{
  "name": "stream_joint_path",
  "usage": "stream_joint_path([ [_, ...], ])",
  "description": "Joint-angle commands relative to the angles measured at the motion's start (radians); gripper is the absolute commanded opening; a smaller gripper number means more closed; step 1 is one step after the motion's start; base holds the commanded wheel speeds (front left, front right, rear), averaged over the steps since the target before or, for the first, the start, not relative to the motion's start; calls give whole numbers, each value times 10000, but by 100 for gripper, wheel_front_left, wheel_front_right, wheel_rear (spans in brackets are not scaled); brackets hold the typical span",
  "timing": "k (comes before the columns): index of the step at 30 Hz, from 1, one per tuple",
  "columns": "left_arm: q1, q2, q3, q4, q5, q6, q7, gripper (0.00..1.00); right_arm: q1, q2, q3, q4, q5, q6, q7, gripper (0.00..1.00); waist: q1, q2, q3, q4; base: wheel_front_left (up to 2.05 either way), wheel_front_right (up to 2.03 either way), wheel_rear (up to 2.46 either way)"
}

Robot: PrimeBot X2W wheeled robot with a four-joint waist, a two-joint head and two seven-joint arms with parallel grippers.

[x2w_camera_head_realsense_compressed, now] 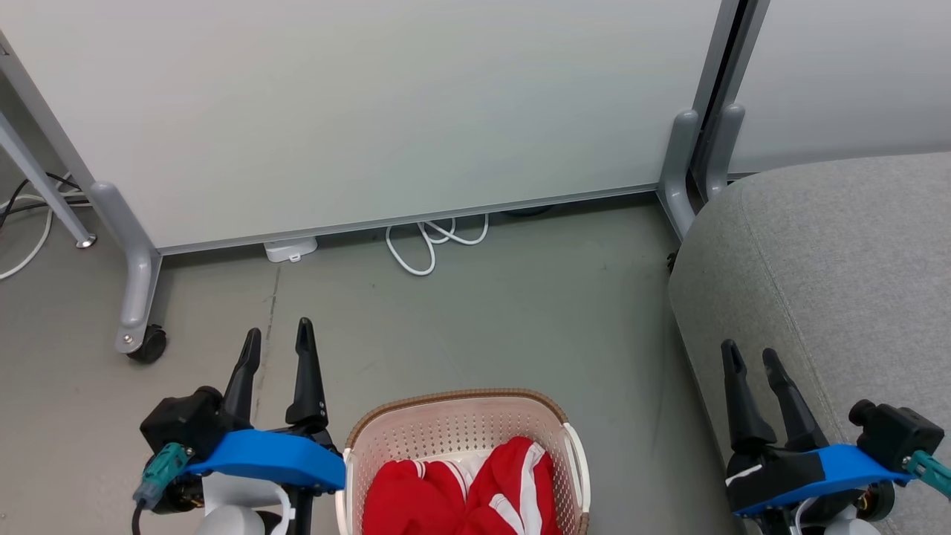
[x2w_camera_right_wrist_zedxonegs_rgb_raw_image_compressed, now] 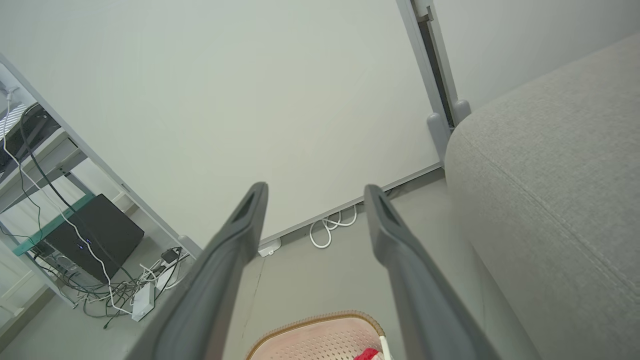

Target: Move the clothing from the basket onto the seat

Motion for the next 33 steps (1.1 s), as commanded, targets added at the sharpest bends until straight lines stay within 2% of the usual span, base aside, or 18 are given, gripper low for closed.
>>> stream_joint_path([
  [1,-253,62,-85,-23,316,57,-115,100,-175,-79,29,-34,-268,17,-119,100,0,-1,-5,-1,0,0,0],
  [16,-278,81,-408,89,1793,114,-453,100,-187,-86,150,122,-1664,21,-461,100,0,-1,27,17,0,0,0],
  [33,-355,79,-592,303,3042,-75,-798,100,-238,-91,277,257,-2897,24,-814,100,0,-1,85,12,0,0,0],
])
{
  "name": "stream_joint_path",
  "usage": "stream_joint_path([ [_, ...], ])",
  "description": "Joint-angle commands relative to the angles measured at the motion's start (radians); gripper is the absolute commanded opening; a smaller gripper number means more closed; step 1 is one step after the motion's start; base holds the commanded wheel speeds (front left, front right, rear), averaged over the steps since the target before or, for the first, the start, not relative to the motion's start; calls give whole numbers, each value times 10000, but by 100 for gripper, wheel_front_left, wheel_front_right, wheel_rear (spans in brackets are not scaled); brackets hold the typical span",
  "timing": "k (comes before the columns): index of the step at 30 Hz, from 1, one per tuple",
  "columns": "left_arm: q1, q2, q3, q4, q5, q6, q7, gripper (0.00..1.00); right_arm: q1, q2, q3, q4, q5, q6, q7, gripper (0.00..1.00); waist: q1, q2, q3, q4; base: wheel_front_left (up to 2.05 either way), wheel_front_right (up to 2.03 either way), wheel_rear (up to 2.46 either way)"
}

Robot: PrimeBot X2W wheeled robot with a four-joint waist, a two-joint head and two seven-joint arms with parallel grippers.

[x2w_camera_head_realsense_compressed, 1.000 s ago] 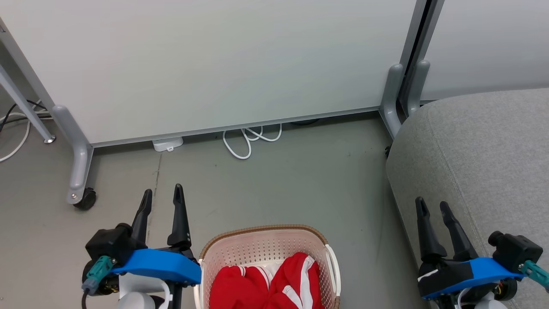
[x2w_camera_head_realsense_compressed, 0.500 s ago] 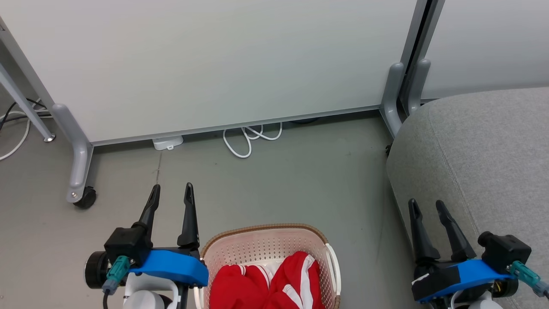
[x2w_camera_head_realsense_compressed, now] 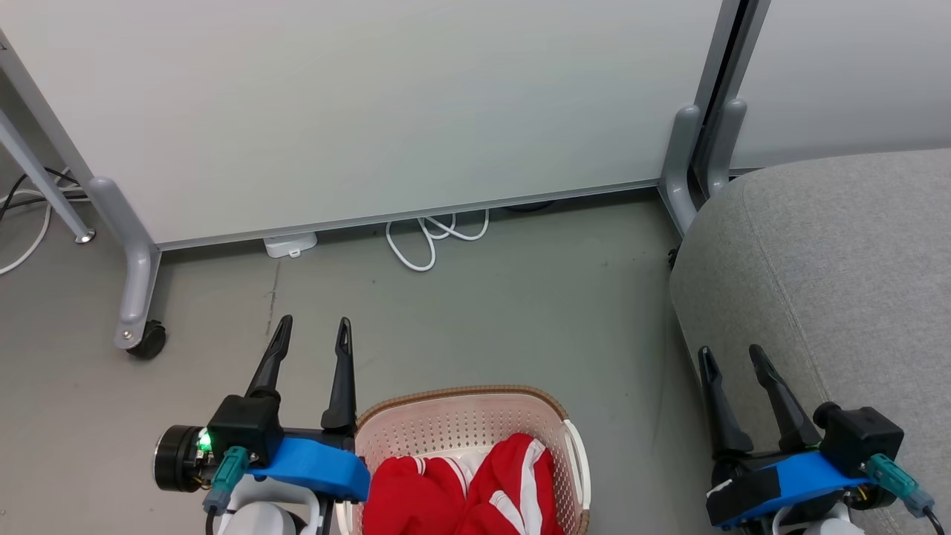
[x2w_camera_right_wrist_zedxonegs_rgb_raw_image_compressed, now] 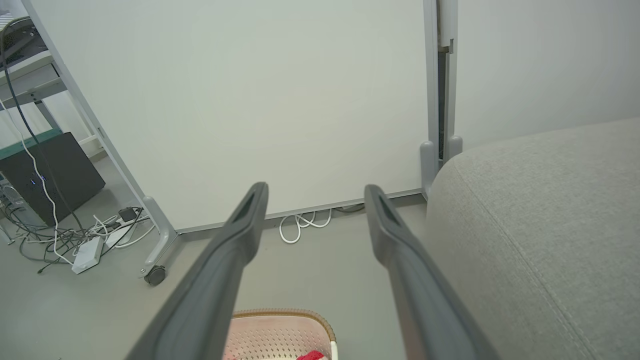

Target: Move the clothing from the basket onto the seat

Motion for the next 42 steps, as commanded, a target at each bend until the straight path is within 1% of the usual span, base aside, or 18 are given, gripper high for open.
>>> stream_joint_path([
  [1,-186,22,-17,43,219,-57,-100,100,-185,-69,29,11,-250,22,-115,100,0,-1,4,5,0,0,0],
  [16,-186,3,-9,426,897,-238,-346,100,-144,-73,107,93,-1160,16,-359,100,0,-1,7,19,0,0,0],
  [25,-223,-4,-16,602,565,-261,-342,100,-157,-70,49,193,-1146,16,-353,100,0,-1,9,38,0,0,0],
  [36,-221,-4,-34,762,500,-253,-342,100,-175,-70,69,254,-1053,16,-353,100,0,-1,0,36,0,0,0],
  [42,-596,-4,-155,1048,684,-419,-342,100,-266,-70,126,222,-1071,16,-353,100,0,-1,133,3,0,0,0],
])
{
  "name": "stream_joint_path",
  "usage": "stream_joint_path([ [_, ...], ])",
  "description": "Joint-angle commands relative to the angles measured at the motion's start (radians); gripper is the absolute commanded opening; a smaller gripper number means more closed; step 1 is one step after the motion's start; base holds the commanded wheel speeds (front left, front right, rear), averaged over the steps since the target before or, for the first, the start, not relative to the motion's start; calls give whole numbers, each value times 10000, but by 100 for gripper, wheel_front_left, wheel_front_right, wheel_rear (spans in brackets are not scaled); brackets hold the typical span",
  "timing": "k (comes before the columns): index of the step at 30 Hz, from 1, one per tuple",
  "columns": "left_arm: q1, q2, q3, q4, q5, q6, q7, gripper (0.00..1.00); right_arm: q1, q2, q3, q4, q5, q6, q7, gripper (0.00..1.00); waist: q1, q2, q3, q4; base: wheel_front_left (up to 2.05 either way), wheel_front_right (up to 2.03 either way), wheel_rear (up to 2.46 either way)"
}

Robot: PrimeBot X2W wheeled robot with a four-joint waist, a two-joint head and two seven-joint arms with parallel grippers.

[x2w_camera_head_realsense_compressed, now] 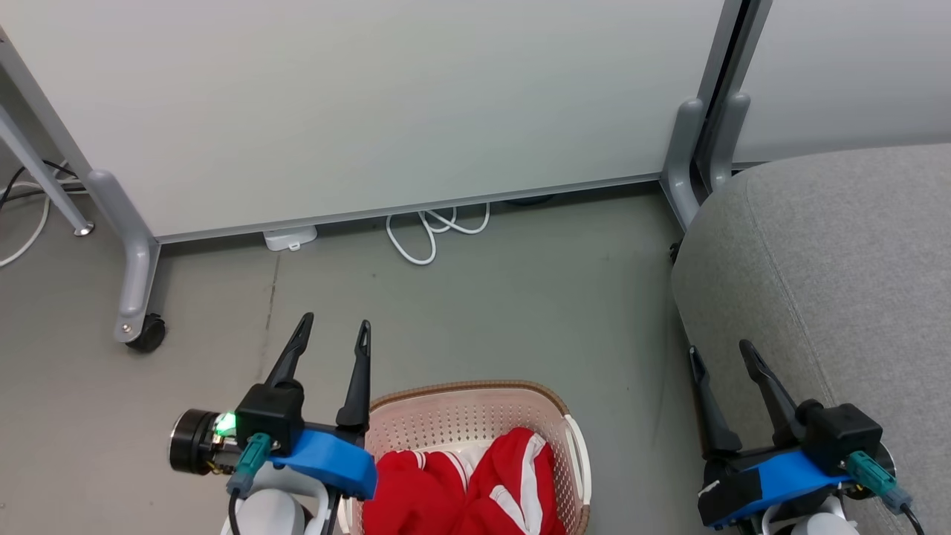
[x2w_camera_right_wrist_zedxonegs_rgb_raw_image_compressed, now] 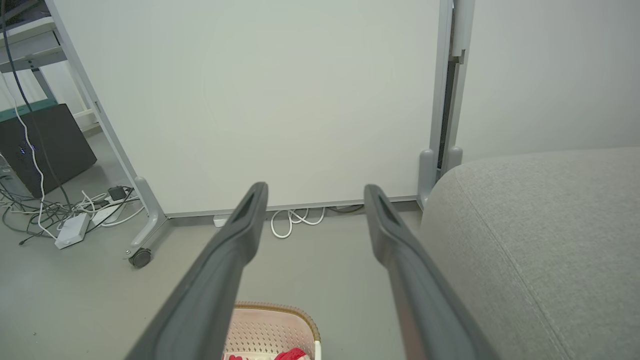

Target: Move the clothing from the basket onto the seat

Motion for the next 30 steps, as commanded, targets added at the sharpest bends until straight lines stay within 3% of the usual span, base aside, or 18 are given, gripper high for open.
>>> stream_joint_path([
  [1,-231,1,-66,137,100,-72,-49,100,-139,-59,35,-33,8,4,-56,100,0,0,64,-30,0,0,0],
  [11,-1599,406,-767,1888,535,-486,-43,100,-546,-56,201,-106,110,4,-54,100,0,0,863,-520,0,0,0],
  [30,-4719,1666,-4478,6258,505,-566,-41,100,-2194,-48,760,-468,754,4,-50,100,0,0,3877,-2072,0,0,0],
])
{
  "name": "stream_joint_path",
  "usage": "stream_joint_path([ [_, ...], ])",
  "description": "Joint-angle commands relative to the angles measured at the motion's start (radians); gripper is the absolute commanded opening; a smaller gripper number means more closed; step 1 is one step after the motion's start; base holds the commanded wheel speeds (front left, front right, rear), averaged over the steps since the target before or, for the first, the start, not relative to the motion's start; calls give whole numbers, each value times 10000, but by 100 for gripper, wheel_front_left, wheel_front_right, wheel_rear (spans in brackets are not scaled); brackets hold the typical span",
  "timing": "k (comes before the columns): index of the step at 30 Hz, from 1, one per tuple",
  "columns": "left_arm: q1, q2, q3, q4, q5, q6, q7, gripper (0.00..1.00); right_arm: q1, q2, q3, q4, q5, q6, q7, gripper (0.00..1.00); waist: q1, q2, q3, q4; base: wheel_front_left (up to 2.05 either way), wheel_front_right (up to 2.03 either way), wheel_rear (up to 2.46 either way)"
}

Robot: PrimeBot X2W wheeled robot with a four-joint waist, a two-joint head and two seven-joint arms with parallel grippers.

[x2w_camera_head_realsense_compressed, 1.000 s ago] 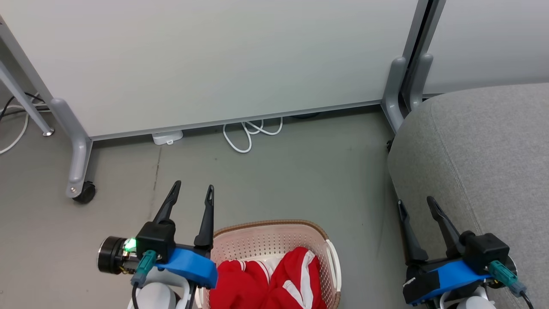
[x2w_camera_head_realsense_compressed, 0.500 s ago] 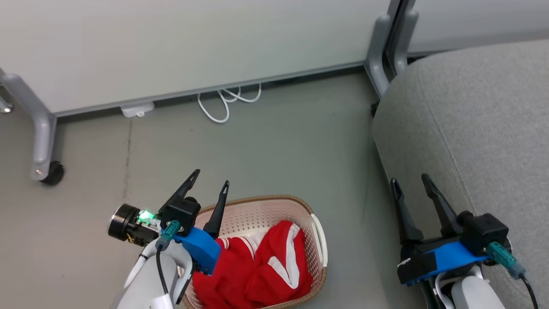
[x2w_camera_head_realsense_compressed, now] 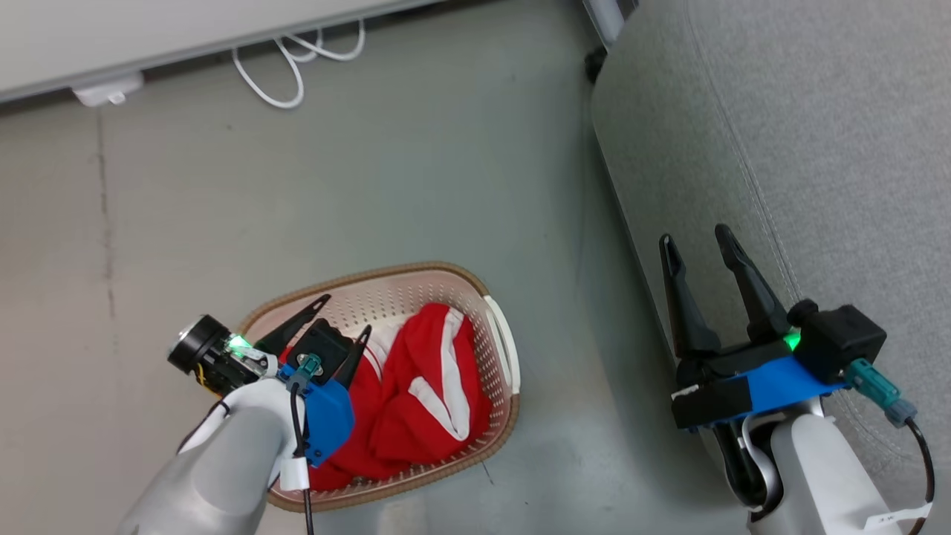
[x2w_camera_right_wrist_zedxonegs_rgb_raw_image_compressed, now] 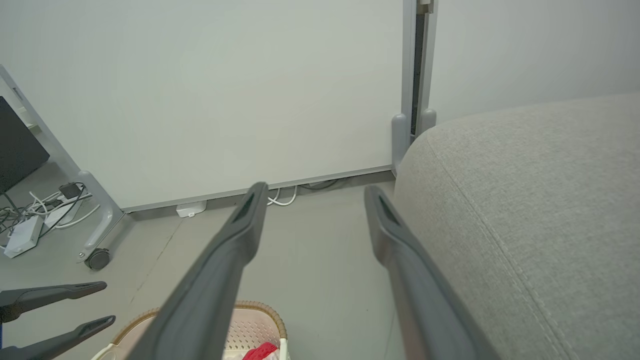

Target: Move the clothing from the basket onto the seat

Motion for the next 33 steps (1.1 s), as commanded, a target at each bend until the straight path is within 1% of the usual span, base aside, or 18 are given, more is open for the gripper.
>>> stream_joint_path([
  [1,-379,117,-285,330,-18,-3,-29,100,-253,-33,40,-80,99,4,-42,100,-2,0,624,-431,0,0,0],
  [5,-973,253,-1158,1342,-56,-3,34,100,-563,-33,143,-168,215,4,-42,100,-2,0,1188,-658,0,0,0],
  [8,-1336,324,-1765,1989,-29,-4,335,100,-806,-32,205,-245,296,4,-42,100,-2,0,1595,-796,0,0,0],
  [14,-1913,452,-3014,2626,-92,-4,775,100,-1176,-32,294,-365,397,4,-42,100,-2,0,2345,-1044,0,0,0],
  [16,-2017,489,-3387,2722,-196,-4,1010,100,-1266,-32,308,-392,424,4,-42,100,-2,0,2539,-1099,0,0,0],
  [20,-2086,590,-4291,2898,-465,-4,1819,100,-1424,-32,315,-458,438,4,-42,100,-2,0,2888,-1183,0,0,0],
  [26,-2199,751,-5776,2925,-1195,-5,2940,100,-1594,-32,273,-524,468,4,-42,100,-2,0,3272,-1198,0,0,0],
  [30,-2380,980,-6324,2746,-1613,-5,3630,100,-1771,-33,325,-583,515,4,-42,100,-2,0,3596,-1215,0,0,0],
  [33,-2514,1194,-6493,2498,-1682,-5,4045,100,-1865,-32,388,-648,574,4,-42,100,-2,0,3886,-1286,0,0,0],
])
